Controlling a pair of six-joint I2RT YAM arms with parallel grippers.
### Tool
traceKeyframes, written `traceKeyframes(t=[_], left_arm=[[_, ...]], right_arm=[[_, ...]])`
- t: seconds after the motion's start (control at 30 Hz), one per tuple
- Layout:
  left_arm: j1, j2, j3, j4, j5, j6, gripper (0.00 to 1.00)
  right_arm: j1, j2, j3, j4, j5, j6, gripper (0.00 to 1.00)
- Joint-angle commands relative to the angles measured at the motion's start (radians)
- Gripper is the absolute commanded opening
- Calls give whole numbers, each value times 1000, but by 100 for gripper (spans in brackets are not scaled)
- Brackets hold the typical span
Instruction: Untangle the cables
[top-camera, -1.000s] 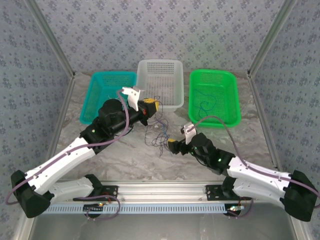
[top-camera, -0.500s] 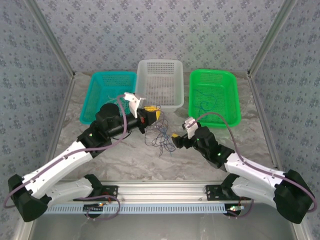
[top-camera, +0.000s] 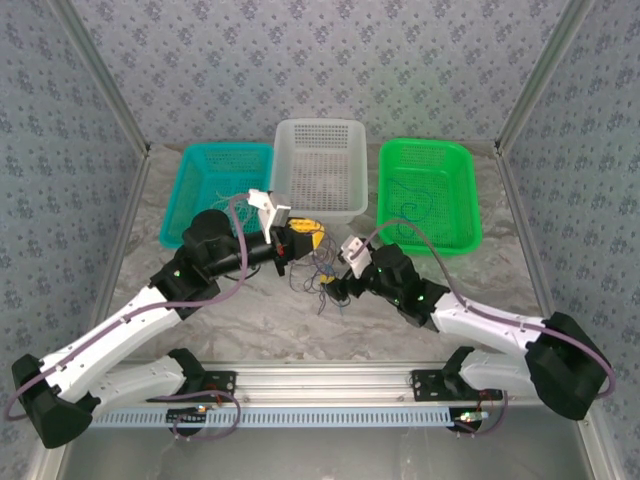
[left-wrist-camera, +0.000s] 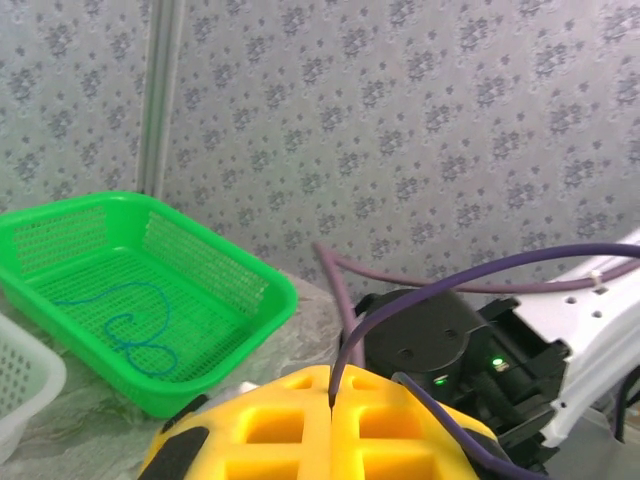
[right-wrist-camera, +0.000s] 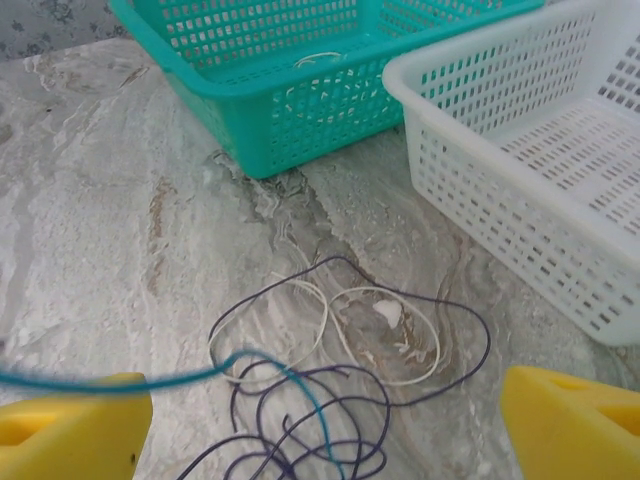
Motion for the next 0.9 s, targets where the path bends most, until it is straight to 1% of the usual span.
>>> traceKeyframes(t=[0.0, 0.1, 0.17, 0.2, 0.27, 0.3, 0.4, 0.43, 0.47, 0.53, 0.6, 0.7, 0.87], left_arm=[[-3, -5, -10, 80, 69, -25, 0], [-3, -7, -19, 102, 77, -42, 0], [-3, -7, -25, 117, 84, -51, 0], [-2, -8, -26, 122, 89, -57, 0], [-2, -11, -32, 131, 94, -67, 0], [-2, -16, -36, 133, 92, -68, 0], [-2, -36, -35, 102, 57, -51, 0], [-3, -50, -31, 82, 37, -38, 0], [-2, -63, -24, 57, 15, -22, 0], [-2, -91, 3, -14, -45, 25, 0], [-1, -111, 33, -78, -109, 73, 0], [3, -130, 66, -131, -199, 119, 0], [10, -134, 80, -127, -287, 143, 0]], right_arm=[[0, 46, 40, 105, -1, -43, 92], [5, 102, 84, 118, -34, -45, 92], [4, 136, 97, 144, -34, -47, 92], [1, 152, 99, 164, -32, -46, 91], [-18, 176, 102, 202, -48, -24, 83], [-26, 189, 107, 209, -63, -13, 75], [-32, 216, 126, 179, -69, 1, 38], [-35, 224, 129, 154, -69, 7, 27], [-36, 228, 129, 125, -69, 15, 20], [-36, 240, 122, 59, -58, 45, 9], [-37, 248, 114, -5, -57, 82, 4], [-32, 246, 94, -78, -55, 140, 0], [-30, 249, 81, -199, -39, 203, 0]])
